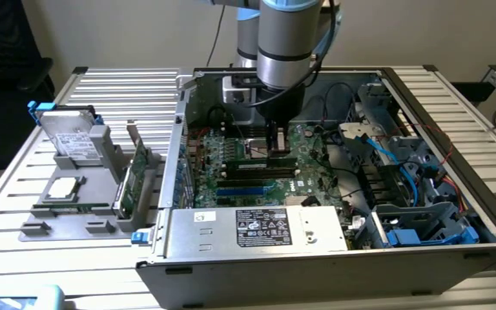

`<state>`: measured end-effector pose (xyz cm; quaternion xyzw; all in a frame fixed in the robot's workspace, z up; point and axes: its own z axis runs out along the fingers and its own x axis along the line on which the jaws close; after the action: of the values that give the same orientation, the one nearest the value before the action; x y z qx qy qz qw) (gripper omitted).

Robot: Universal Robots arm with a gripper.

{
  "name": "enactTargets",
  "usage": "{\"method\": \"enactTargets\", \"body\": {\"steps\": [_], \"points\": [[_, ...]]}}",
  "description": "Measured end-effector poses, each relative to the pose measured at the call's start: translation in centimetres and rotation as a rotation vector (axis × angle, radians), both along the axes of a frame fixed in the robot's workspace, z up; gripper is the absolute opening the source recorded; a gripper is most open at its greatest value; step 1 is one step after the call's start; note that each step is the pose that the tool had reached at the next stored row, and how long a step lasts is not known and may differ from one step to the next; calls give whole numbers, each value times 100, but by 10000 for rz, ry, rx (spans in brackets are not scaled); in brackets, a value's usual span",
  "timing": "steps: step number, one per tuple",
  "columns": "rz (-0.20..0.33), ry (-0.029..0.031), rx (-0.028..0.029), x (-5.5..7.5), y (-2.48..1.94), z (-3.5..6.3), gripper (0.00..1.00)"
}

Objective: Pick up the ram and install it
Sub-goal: 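Insert the ram into the slot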

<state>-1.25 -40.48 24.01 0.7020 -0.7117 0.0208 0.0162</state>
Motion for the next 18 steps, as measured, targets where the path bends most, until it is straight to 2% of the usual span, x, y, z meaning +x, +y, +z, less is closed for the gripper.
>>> {"method": "enactTargets", "body": {"steps": [6, 18], "points": [[-10, 0, 124, 0, 0, -25, 13], [-11, 11, 128, 0, -7, -61, 13]]}}
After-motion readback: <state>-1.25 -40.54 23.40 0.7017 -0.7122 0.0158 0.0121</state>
